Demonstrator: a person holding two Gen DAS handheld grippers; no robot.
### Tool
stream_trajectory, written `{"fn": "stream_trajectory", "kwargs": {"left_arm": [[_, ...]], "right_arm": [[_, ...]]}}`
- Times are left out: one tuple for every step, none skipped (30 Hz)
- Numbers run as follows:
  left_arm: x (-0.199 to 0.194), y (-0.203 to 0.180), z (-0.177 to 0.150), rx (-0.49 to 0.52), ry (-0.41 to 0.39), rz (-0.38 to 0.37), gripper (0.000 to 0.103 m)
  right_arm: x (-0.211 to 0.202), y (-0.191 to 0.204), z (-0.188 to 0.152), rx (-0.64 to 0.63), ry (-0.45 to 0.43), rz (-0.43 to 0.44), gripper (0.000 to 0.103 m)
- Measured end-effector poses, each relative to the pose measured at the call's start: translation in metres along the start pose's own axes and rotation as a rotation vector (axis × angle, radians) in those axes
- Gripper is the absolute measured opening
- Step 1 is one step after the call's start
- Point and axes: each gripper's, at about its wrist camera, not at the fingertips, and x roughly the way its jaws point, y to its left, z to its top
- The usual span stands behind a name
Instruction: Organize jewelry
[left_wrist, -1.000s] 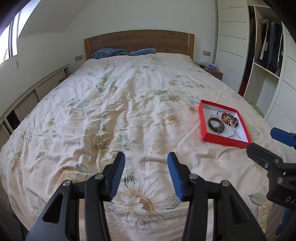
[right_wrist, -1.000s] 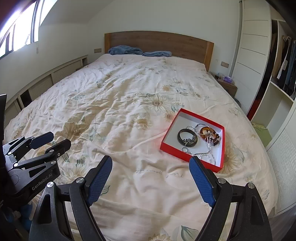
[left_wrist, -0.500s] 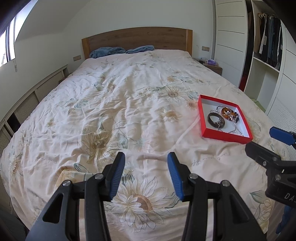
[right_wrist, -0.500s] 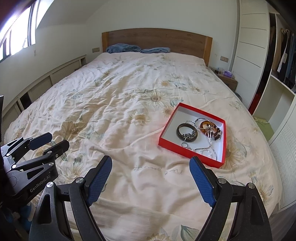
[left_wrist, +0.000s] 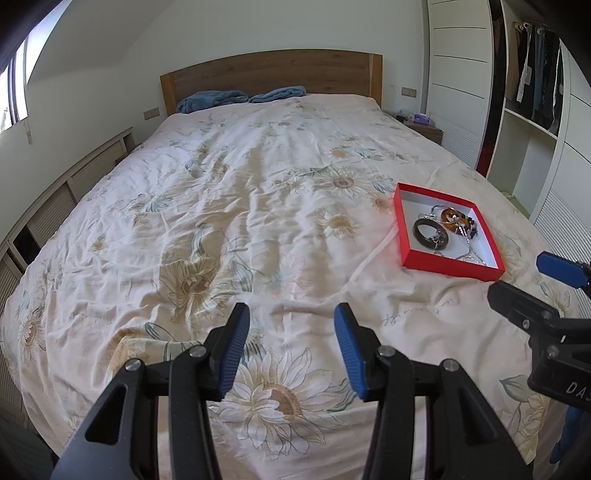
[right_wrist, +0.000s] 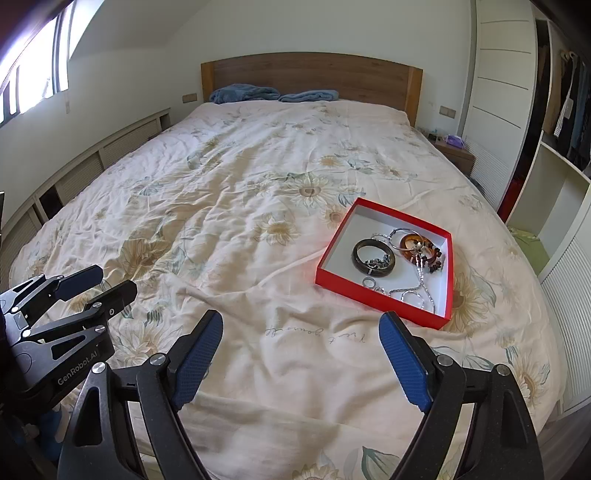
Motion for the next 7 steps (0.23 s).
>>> {"fn": "stream_trajectory", "kwargs": {"left_arm": [[0.0002, -0.0026, 0.0025, 0.001, -0.001, 0.001, 0.046], [0.0005, -0.0013, 0.0013, 0.000, 0.000, 0.000, 0.046], [0.0006, -0.0015, 0.0016, 0.001, 0.000, 0.000, 0.046], [0.0002, 0.0005, -0.0005, 0.000, 0.001, 0.000, 0.046], [0.0009, -0.0016, 0.0019, 0.001, 0.001, 0.001, 0.046], [0.0009, -0.0019, -0.0004, 0.000, 0.002, 0.004, 0.046], [0.0005, 0.0001, -0.0026, -0.001, 0.004, 0.004, 0.046]], "right_arm": [[0.0004, -0.0003, -0.0004, 0.001, 0.000, 0.000, 0.086], [0.0000, -0.0002, 0.0000, 0.000, 0.001, 0.000, 0.086], [0.0000, -0.0002, 0.0001, 0.000, 0.001, 0.000, 0.086], [0.0001, -0.0004, 0.0000, 0.000, 0.001, 0.000, 0.086], [0.0001, -0.0005, 0.0001, -0.001, 0.001, 0.000, 0.086], [0.0000, -0.0005, 0.0001, -0.001, 0.001, 0.001, 0.086], [0.0001, -0.0006, 0.0000, 0.000, 0.001, 0.001, 0.086]]}}
